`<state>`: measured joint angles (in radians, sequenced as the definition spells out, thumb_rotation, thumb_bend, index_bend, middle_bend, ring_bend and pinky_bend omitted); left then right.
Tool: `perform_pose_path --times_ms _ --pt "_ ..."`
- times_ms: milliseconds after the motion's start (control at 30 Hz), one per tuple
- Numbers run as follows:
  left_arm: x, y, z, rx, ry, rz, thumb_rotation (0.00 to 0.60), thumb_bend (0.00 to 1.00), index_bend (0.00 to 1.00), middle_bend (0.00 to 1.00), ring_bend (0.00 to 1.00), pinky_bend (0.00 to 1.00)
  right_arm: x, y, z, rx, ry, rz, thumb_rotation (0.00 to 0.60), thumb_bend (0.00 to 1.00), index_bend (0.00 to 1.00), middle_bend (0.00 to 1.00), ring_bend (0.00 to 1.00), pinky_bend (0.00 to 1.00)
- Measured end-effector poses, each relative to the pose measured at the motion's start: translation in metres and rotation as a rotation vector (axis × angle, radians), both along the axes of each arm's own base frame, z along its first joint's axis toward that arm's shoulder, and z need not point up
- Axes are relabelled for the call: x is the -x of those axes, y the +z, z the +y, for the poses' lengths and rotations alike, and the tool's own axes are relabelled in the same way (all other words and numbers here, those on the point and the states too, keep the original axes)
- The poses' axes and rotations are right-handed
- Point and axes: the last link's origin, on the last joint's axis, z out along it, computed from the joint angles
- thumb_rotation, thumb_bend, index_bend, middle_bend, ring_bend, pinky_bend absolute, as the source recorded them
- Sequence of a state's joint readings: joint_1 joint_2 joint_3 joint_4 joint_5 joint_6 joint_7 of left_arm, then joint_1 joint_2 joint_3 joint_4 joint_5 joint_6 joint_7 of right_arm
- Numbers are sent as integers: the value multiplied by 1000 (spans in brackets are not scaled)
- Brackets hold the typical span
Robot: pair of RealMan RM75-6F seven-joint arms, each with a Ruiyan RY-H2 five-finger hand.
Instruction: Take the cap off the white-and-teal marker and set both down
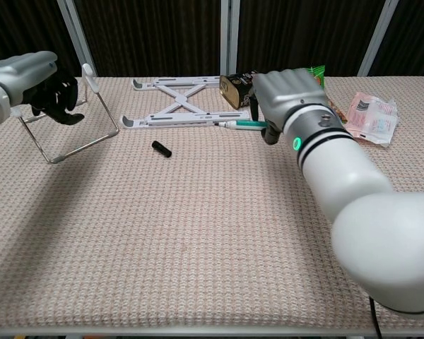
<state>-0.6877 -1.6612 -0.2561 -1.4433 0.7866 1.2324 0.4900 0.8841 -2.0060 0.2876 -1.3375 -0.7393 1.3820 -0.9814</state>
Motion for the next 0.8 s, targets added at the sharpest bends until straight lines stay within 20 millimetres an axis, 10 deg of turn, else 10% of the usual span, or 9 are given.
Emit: perform_pose_path --times_ms 567,800 --pt "49 8 -30 -107 59 -22 600 291 613 667 519 586 74 7 12 -27 -73 -23 600 325 579 547 287 273" --pt "56 13 -35 -108 57 -46 600 157 405 457 361 392 81 6 14 -69 -92 -24 600 106 288 306 120 160"
